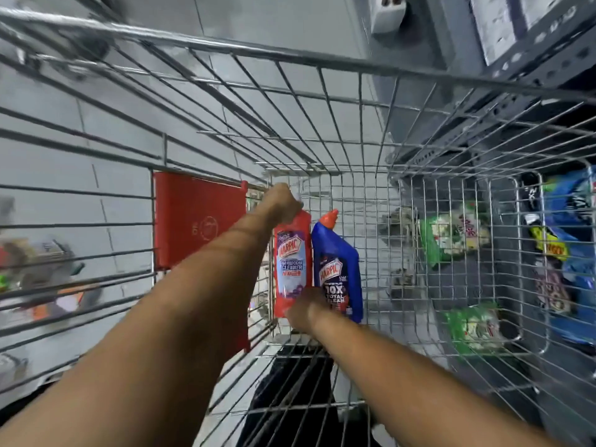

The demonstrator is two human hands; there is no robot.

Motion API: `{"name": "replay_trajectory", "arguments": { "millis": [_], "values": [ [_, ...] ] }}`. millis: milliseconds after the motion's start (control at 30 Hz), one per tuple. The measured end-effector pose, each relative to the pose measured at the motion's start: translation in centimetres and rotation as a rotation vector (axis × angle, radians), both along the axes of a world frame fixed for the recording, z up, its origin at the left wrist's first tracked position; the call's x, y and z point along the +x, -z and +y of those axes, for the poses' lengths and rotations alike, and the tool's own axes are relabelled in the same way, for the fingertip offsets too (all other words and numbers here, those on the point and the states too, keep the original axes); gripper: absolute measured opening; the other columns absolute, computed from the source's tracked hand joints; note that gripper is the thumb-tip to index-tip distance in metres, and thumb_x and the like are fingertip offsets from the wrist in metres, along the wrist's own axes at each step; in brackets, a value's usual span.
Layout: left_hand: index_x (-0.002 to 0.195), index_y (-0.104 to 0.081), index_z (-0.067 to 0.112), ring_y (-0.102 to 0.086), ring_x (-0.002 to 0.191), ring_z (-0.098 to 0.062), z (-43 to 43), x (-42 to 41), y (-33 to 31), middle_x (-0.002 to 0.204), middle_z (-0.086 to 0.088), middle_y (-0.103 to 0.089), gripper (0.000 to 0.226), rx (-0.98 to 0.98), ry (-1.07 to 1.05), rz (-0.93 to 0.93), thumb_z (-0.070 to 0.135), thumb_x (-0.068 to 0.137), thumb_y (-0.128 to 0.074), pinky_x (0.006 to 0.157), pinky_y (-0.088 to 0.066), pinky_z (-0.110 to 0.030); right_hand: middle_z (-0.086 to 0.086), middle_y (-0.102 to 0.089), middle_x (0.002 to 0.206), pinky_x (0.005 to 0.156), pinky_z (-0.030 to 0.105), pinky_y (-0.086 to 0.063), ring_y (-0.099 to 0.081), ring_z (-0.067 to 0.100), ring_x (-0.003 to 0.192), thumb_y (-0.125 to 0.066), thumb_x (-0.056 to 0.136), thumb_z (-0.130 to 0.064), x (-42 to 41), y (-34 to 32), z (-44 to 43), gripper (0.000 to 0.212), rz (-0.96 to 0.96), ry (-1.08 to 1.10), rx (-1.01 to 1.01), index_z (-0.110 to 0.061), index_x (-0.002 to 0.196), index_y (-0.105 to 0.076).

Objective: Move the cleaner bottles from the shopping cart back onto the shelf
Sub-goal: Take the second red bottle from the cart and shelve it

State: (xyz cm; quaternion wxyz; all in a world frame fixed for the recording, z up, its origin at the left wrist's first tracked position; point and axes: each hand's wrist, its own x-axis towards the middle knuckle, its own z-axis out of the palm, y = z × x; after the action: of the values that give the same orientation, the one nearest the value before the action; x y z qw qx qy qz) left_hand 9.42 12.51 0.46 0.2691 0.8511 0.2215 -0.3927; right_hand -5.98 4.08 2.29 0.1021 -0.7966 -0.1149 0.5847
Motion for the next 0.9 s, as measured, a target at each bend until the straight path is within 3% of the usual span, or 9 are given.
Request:
{"name": "replay_trajectory", "arguments": {
  "millis": [67,133,200,300,400,567,633,767,900],
  "values": [
    [0.107,-0.058,-0.005,-0.065,0.102,-0.035,0.1,0.7,0.5,0.113,-0.024,-0.066,0.035,0.042,0.049,0.006,0.024,0.087,-0.060,0.085,-0.055,-0.037,0.024,-0.049,0.136,0.084,0.033,-0.045,-0.050,0.036,0.119,-0.030,0.098,-0.011,-0.9,1.0,0.3,0.039,0.036,-0.034,-0.027,-0.001,0.134,-0.041],
    [0.105,-0.061,-0.004,-0.065,0.103,-0.035,0.3,1.1,0.6,0.112,-0.022,-0.067,0.039,0.067,0.119,0.007,0.030,0.087,-0.063,0.084,-0.053,-0.035,0.021,-0.054,0.131,0.067,0.013,-0.034,-0.053,0.025,0.109,-0.042,0.095,-0.017,-1.5,2.0,0.1,0.037,0.023,-0.056,-0.031,-0.002,0.127,-0.048],
    [0.105,-0.064,-0.003,-0.065,0.100,-0.034,0.6,1.4,1.2,0.109,-0.020,-0.069,0.041,0.048,0.137,0.033,0.033,0.085,-0.064,0.086,-0.055,-0.036,0.017,-0.057,0.128,0.057,0.012,-0.027,-0.045,0.016,0.096,-0.051,0.092,-0.022,-2.0,2.8,-0.2,0.038,0.026,0.131,-0.072,-0.003,0.125,-0.050],
    [0.105,-0.065,-0.002,-0.066,0.096,-0.033,1.1,1.7,1.3,0.107,-0.019,-0.069,0.042,0.018,0.150,0.043,0.034,0.085,-0.065,0.081,-0.055,-0.035,0.010,-0.063,0.118,0.081,0.024,-0.050,-0.058,0.022,0.101,-0.052,0.093,-0.017,-2.6,3.4,-0.3,0.026,0.131,0.748,-0.072,-0.008,0.117,-0.056],
    [0.111,-0.062,-0.004,-0.065,0.090,-0.031,1.4,1.8,0.6,0.105,-0.020,-0.068,0.048,-0.034,0.138,0.072,0.036,0.086,-0.064,0.073,-0.053,-0.034,0.007,-0.068,0.113,0.079,0.025,-0.056,-0.065,0.026,0.104,-0.073,0.079,-0.013,-2.2,2.2,-1.2,0.034,0.117,0.991,-0.008,-0.009,0.111,-0.062],
    [0.095,-0.061,-0.003,-0.066,0.092,-0.034,1.5,1.9,-3.3,0.105,-0.023,-0.067,0.042,-0.032,0.171,-0.037,0.038,0.086,-0.062,0.076,-0.053,-0.037,-0.006,-0.066,0.097,0.085,0.027,-0.050,-0.062,0.014,0.086,-0.077,0.075,-0.016,-0.9,-0.4,-3.5,0.033,0.241,1.018,0.090,-0.018,0.102,-0.058],
    [0.086,-0.063,0.000,-0.065,0.081,-0.030,1.0,2.4,-6.0,0.101,-0.023,-0.069,0.042,-0.072,0.154,-0.106,0.041,0.085,-0.063,0.073,-0.054,-0.035,-0.005,-0.067,0.106,0.090,0.030,-0.050,-0.062,0.015,0.092,-0.076,0.076,-0.017,-0.1,-2.1,-4.8,0.039,0.198,0.982,0.146,-0.019,0.112,-0.060],
    [0.093,-0.066,-0.003,-0.065,0.084,-0.027,-0.5,3.0,-12.3,0.089,-0.016,-0.068,0.054,-0.099,0.110,-0.242,0.049,0.079,-0.066,0.082,-0.057,-0.041,0.003,-0.073,0.107,0.094,0.042,-0.052,-0.067,0.024,0.098,-0.079,0.071,-0.027,1.0,-7.2,-8.5,0.041,0.012,0.893,0.210,-0.021,0.109,-0.066],
    [0.065,-0.062,0.000,-0.048,0.060,-0.021,-2.9,1.3,-19.5,0.062,-0.013,-0.053,0.047,-0.237,0.130,-0.366,0.044,0.077,-0.069,0.063,-0.043,-0.034,0.006,-0.073,0.105,0.093,0.044,-0.053,-0.067,0.025,0.099,-0.083,0.067,-0.023,-0.6,-13.2,-12.0,0.042,-0.112,0.965,0.276,-0.016,0.105,-0.067]
  ]
}}
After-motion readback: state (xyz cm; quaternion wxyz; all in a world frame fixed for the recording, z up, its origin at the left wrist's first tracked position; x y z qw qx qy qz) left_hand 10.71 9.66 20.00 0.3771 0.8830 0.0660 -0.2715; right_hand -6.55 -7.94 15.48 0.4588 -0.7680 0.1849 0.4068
